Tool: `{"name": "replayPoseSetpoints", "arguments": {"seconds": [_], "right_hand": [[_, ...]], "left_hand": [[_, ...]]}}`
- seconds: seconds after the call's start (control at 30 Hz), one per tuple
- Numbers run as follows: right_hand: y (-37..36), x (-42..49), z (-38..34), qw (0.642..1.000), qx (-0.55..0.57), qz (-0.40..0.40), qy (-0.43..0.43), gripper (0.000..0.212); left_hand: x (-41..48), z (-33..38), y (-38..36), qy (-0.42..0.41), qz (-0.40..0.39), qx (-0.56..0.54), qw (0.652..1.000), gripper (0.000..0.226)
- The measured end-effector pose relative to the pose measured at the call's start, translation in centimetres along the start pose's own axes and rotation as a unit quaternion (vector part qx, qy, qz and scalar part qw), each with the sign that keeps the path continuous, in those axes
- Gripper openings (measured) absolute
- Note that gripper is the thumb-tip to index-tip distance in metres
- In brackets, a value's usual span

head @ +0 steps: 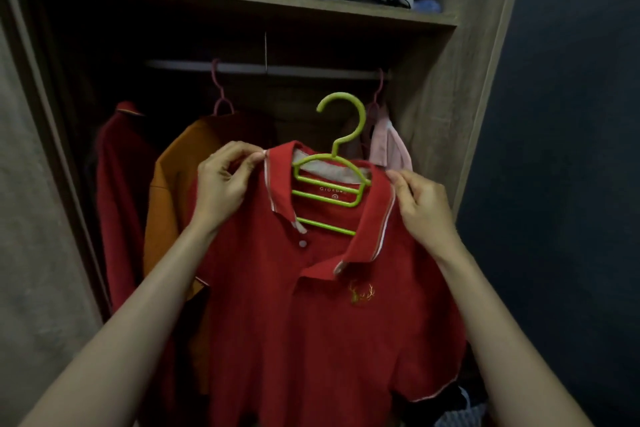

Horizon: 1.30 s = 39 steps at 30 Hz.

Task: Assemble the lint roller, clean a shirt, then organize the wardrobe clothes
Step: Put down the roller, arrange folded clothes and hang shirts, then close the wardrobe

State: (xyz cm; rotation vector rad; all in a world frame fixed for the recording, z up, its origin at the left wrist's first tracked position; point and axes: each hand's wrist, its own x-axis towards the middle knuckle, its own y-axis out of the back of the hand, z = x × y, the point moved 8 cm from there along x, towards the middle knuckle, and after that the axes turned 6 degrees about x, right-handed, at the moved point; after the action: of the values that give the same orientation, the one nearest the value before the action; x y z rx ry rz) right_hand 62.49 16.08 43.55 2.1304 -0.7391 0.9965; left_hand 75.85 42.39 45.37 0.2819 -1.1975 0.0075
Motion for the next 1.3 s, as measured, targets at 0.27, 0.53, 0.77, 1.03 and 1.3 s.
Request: {"name": "replayPoseSetpoints", "arguments": {"seconds": [0.27, 0.53, 0.77, 1.03, 1.3], "right_hand": [[0.2, -0.3, 1.1, 0.998, 0.030, 0.004, -0.056, 0.041], [2.8, -2.6, 0.4, 0.988, -0.119, 0.016, 0.098, 0.025], [2.7, -1.9, -0.3, 0.994, -0.087, -0.002, 0.067, 0.025], [1.1, -3.7, -0.3, 0.912, 0.188, -0.296, -0.215, 0.029], [3.1, -3.5, 0.0, 0.918, 0.287, -0.103, -0.253, 0.028]], "left_hand": [[-0.1, 0.8, -3.1, -0.034, -0.128, 0.108, 0.985, 0.020], [2.1, -0.7, -2.1, 0.004, -0.078, 0.063, 0.995, 0.011], [2.0, -1.4, -3.9, -0.008, -0.165, 0.055, 0.985, 0.021], [1.7, -2.9, -4.4, 0.044, -0.126, -0.075, 0.988, 0.014], [1.8, -6.0, -1.7, 0.118, -0.044, 0.024, 0.992, 0.014]]}}
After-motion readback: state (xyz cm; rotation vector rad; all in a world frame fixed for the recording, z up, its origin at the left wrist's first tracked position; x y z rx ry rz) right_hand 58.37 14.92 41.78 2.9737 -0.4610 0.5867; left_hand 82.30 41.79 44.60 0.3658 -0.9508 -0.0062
